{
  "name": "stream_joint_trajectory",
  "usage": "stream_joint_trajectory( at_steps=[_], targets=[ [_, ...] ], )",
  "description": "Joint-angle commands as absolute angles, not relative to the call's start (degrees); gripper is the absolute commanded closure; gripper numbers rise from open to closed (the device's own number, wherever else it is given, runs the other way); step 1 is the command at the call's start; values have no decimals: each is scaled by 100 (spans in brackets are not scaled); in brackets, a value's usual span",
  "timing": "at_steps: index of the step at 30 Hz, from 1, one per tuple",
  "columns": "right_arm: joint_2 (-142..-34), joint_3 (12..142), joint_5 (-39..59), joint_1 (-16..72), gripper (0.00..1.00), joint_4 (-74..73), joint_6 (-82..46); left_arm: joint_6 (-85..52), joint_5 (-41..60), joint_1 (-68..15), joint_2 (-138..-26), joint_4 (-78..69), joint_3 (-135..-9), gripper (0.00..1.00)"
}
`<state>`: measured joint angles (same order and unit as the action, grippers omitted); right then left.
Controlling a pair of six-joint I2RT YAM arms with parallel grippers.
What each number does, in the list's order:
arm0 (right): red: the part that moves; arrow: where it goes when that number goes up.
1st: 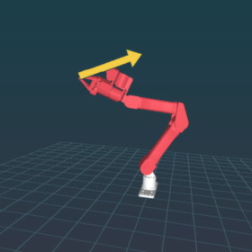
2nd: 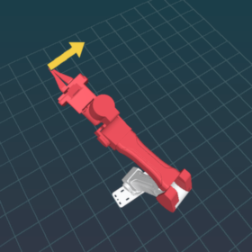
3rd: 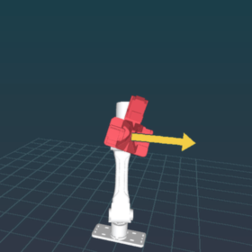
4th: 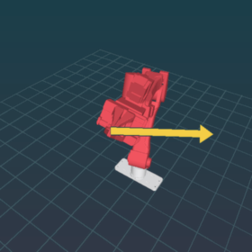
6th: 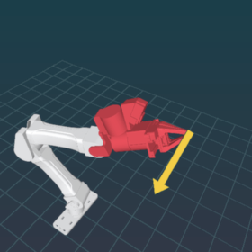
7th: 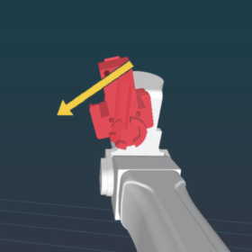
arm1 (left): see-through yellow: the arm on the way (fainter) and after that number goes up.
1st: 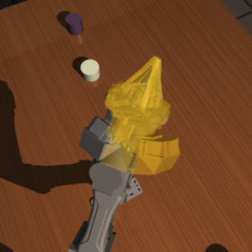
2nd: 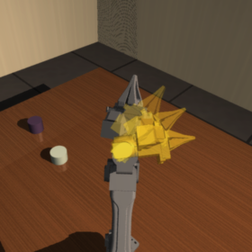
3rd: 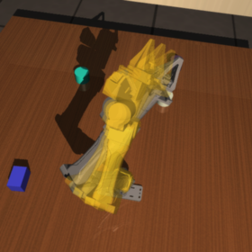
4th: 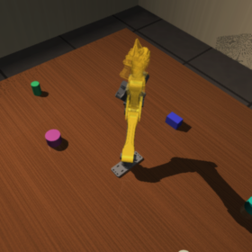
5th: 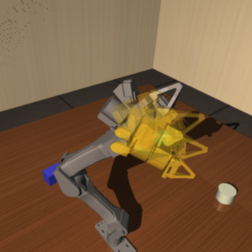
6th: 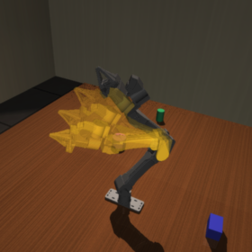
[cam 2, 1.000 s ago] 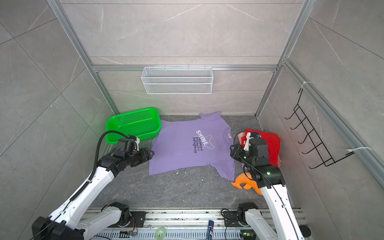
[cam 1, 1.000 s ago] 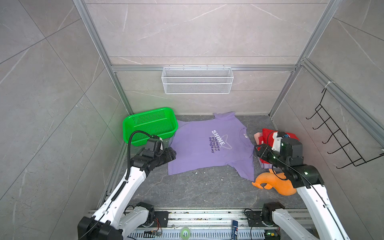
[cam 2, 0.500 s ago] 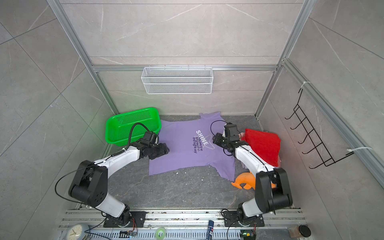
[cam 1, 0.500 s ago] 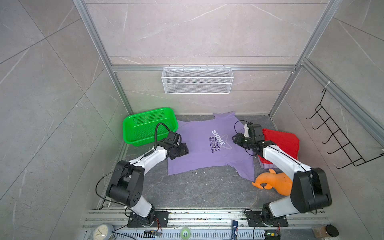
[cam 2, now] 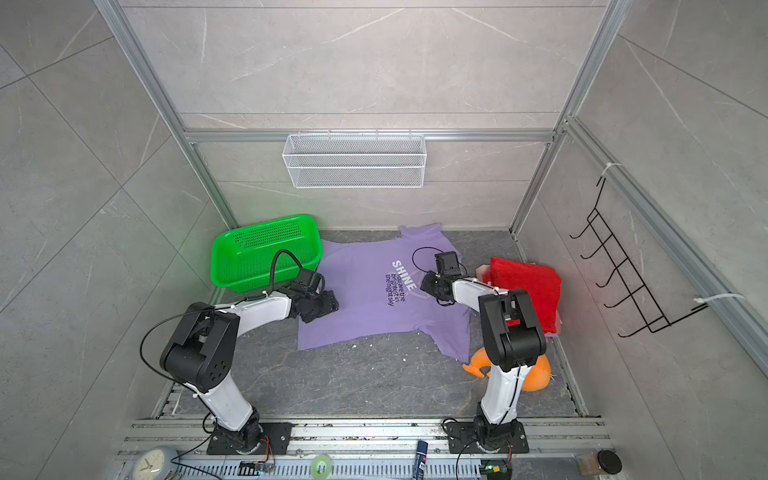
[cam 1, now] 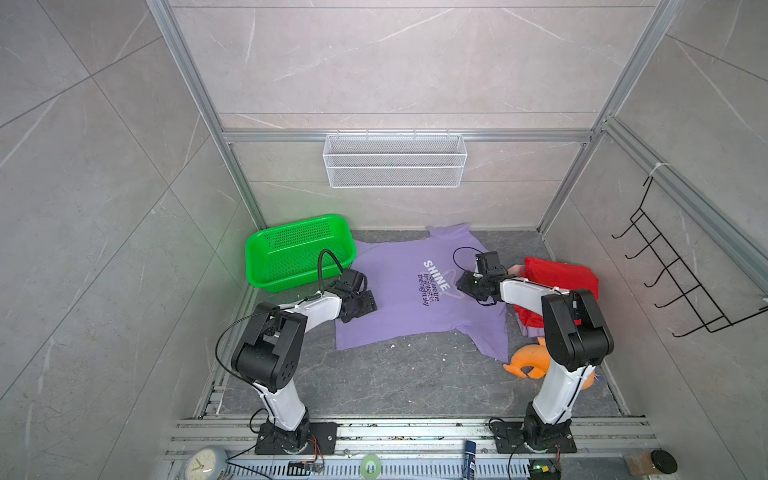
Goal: Fold and stack the t-shirts
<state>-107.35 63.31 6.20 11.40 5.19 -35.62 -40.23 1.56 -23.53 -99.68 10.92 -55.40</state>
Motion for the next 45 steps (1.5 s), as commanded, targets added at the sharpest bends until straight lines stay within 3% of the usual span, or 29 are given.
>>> stream_joint_trajectory(
  at_steps=[1,14,22,28,33,38,45],
  targets=[
    [-10586,5939,463,1178,52,928,-3793,-4209,4,-2330,-9994,1026,-5257,24],
    [-8839,3857,315,1866,53,788,-4703,-4160,-199,-2002,-9463,1217,-4362,24],
    [-7549,3950,-239,1978,52,1439,-4266,-3566,222,-1956,-8789,1392,-4465,25],
    [-6438,4381,-713,1978,48,2542,-3929,-3221,57,-1952,-7792,2517,-4865,25],
    [-5613,4043,-1167,1983,40,3242,-4220,-3485,-313,-1946,-6834,3371,-4544,25],
    [-5120,3758,-931,1974,40,3980,-4658,-4013,-586,-1934,-6141,4094,-4089,26],
    [-4493,3343,-980,1979,37,3925,-4787,-4299,-454,-1879,-5746,3891,-3500,27]
  ],
)
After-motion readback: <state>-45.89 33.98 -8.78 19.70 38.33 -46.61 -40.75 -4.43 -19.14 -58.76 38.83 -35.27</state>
